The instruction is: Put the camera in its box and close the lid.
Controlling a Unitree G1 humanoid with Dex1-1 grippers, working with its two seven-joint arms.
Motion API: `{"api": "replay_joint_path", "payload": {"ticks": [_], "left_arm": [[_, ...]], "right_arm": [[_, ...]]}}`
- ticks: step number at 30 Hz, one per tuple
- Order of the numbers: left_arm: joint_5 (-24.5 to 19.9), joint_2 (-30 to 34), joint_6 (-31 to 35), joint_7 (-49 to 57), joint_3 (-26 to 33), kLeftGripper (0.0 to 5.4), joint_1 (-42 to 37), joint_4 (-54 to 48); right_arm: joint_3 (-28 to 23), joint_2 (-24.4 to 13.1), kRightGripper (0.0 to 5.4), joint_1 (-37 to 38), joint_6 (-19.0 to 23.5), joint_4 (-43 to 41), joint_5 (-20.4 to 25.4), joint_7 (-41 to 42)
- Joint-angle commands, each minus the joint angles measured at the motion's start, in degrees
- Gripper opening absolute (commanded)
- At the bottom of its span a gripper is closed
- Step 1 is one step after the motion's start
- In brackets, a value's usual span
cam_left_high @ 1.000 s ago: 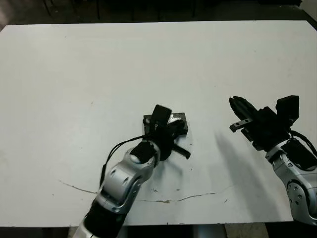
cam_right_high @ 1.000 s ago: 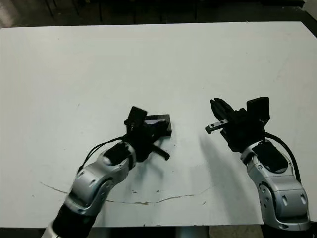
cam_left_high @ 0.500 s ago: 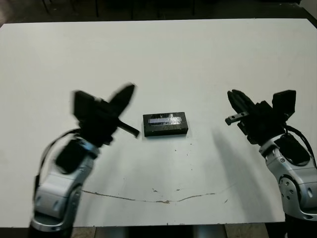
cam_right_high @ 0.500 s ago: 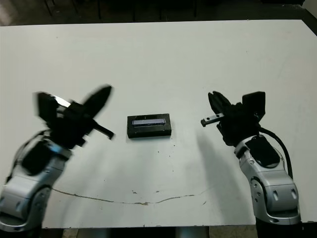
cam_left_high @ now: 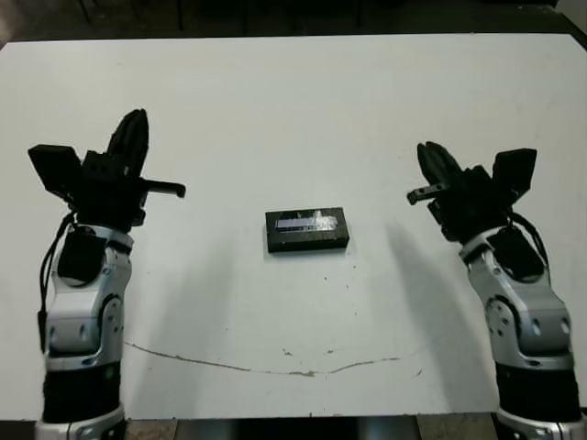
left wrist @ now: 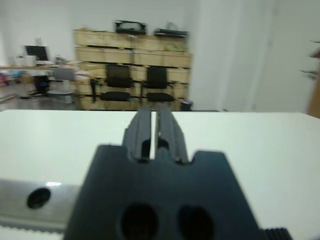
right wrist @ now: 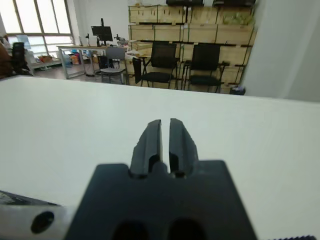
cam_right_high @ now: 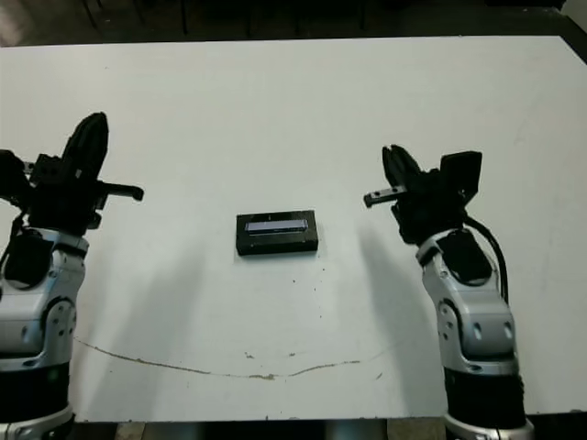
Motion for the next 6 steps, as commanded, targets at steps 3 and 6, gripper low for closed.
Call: {"api": "replay_joint_path", "payload": {"ticks": [3,6], "left_arm": [[0.53,-0.56,-2.54,1.8,0.59,0.03,-0.56,3.6],[0.63,-0.82,-1.95,2.45,0.04,0.03,-0.71,3.31]], "right_arm": [[0.34,1.14,0.0,1.27,-0.86,2.39,-2.13,-1.36],[0.07,1.4,0.0,1.61,-0.5,2.07,-2.07,-1.51]]}}
